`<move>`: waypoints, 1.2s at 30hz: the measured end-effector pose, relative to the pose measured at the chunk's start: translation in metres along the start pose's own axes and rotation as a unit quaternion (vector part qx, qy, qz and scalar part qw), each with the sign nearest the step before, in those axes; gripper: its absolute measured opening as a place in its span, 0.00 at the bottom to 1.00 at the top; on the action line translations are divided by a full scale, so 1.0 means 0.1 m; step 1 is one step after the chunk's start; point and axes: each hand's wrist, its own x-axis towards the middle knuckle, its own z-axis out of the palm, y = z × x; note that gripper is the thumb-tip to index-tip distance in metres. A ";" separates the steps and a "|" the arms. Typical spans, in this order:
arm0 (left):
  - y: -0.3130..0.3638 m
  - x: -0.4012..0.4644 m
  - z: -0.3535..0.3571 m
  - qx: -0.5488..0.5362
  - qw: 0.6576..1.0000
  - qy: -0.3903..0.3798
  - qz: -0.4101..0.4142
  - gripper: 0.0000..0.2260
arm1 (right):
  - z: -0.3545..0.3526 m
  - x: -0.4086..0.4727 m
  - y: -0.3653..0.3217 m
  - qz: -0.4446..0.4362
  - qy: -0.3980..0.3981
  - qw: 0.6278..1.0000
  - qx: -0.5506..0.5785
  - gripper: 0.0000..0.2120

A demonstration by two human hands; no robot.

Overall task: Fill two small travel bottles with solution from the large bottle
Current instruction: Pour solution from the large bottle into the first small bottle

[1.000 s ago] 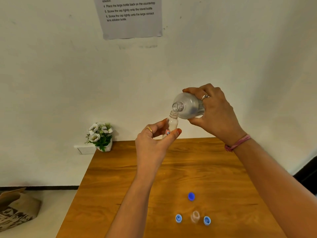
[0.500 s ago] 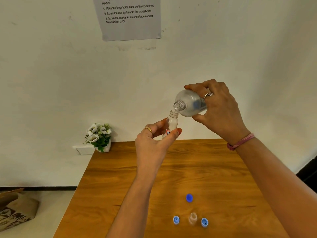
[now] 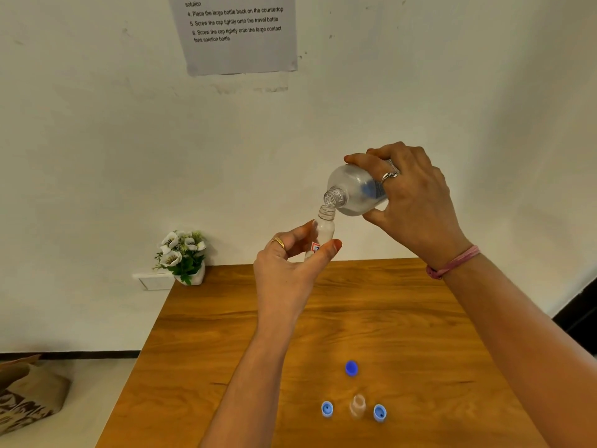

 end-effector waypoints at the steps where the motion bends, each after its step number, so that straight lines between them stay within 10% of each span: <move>1: 0.00 -0.01 0.00 -0.001 1.000 -0.001 0.000 0.16 | -0.01 0.00 0.01 -0.001 0.002 1.000 0.000 0.32; 36: 0.02 -0.06 0.03 -0.015 1.000 0.006 -0.008 0.17 | -0.04 0.01 0.03 -0.021 0.026 0.998 -0.048 0.26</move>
